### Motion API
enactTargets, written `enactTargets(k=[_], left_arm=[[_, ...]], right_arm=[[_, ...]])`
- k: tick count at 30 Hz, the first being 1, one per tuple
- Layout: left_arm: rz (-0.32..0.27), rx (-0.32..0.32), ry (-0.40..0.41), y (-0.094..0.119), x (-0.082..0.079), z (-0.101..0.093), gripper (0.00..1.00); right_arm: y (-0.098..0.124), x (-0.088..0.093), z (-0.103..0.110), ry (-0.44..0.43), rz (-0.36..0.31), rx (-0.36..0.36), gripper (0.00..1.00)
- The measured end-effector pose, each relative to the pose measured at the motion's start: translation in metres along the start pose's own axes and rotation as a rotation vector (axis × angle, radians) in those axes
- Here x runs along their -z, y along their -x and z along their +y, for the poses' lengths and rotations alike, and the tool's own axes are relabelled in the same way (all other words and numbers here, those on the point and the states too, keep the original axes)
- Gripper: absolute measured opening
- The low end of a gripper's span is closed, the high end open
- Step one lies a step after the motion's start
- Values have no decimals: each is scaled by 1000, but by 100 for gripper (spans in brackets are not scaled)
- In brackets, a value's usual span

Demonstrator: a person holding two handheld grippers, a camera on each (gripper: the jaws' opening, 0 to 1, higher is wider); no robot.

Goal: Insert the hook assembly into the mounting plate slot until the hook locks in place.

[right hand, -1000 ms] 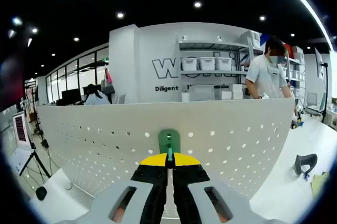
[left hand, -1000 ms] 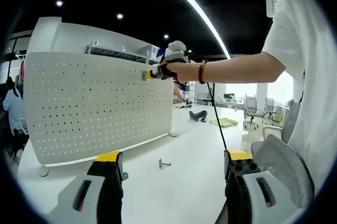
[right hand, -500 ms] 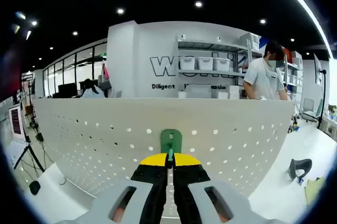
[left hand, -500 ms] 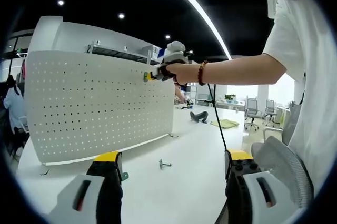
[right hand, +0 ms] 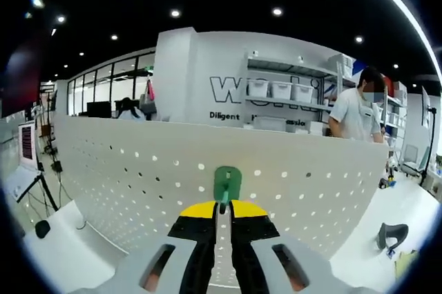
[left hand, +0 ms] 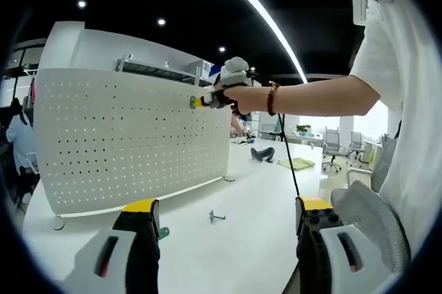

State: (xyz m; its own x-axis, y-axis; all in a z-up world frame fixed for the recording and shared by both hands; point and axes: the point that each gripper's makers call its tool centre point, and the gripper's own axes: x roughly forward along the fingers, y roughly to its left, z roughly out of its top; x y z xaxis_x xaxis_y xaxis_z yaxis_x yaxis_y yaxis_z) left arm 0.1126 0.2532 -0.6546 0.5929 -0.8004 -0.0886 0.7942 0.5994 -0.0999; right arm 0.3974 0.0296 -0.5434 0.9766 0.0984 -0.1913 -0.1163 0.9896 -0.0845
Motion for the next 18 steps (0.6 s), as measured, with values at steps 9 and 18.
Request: enactTargets(k=[9, 18], left_arm=[[9, 28, -19, -9, -5, -11, 84], [19, 30, -14, -10, -5, -14, 83]], right_arm=[[5, 7, -4, -8, 1, -7, 7], [13, 18, -6, -34, 8, -17, 7]])
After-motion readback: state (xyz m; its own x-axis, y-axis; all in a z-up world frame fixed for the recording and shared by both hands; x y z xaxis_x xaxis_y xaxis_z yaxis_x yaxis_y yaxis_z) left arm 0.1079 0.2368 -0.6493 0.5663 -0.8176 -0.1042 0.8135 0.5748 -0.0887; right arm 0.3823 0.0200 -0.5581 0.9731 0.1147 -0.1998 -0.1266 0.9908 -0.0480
